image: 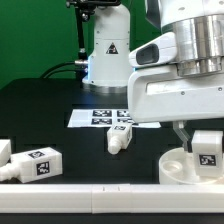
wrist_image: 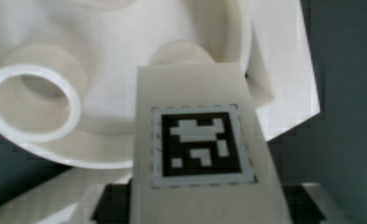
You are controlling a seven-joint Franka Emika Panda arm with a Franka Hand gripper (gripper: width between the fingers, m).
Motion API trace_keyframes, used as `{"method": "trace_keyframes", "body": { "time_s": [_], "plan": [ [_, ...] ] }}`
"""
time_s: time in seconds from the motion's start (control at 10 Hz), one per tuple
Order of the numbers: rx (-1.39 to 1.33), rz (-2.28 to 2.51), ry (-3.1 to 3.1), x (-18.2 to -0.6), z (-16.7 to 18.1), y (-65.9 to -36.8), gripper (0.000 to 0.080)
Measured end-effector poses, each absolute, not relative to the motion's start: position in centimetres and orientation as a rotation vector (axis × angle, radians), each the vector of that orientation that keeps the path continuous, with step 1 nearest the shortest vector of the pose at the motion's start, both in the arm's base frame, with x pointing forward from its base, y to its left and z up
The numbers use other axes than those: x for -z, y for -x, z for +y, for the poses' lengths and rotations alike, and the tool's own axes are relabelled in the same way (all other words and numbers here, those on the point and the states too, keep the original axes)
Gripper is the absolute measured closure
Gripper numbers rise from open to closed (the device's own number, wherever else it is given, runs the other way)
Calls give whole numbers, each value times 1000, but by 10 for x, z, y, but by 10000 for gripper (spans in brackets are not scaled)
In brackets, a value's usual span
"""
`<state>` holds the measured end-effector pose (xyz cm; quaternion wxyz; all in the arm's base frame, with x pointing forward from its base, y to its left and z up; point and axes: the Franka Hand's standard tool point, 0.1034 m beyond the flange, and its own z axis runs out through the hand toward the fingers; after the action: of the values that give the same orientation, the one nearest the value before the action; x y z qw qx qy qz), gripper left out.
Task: Assemble stool
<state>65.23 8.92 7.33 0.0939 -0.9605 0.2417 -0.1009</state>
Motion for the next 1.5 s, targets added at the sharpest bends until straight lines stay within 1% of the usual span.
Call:
{"method": "trace_keyframes", "body": {
  "time_s": [0.4, 0.8, 0.9, 1.0, 1.2, 1.4, 1.5],
  "plan": [
    [177, 1494, 2495, -68, 92, -644, 456],
    [115, 1776, 2272, -66, 95, -640, 456],
    [81, 1904, 2149, -66, 96, -640, 456],
    [13, 2127, 1891, -64, 98, -640, 456],
    [-61, 2380, 1474, -62, 100, -641, 456],
    [-119, 2493, 1244, -62, 105, -640, 456],
    [-118, 2487, 1255, -62, 105, -640, 457]
  ]
}}
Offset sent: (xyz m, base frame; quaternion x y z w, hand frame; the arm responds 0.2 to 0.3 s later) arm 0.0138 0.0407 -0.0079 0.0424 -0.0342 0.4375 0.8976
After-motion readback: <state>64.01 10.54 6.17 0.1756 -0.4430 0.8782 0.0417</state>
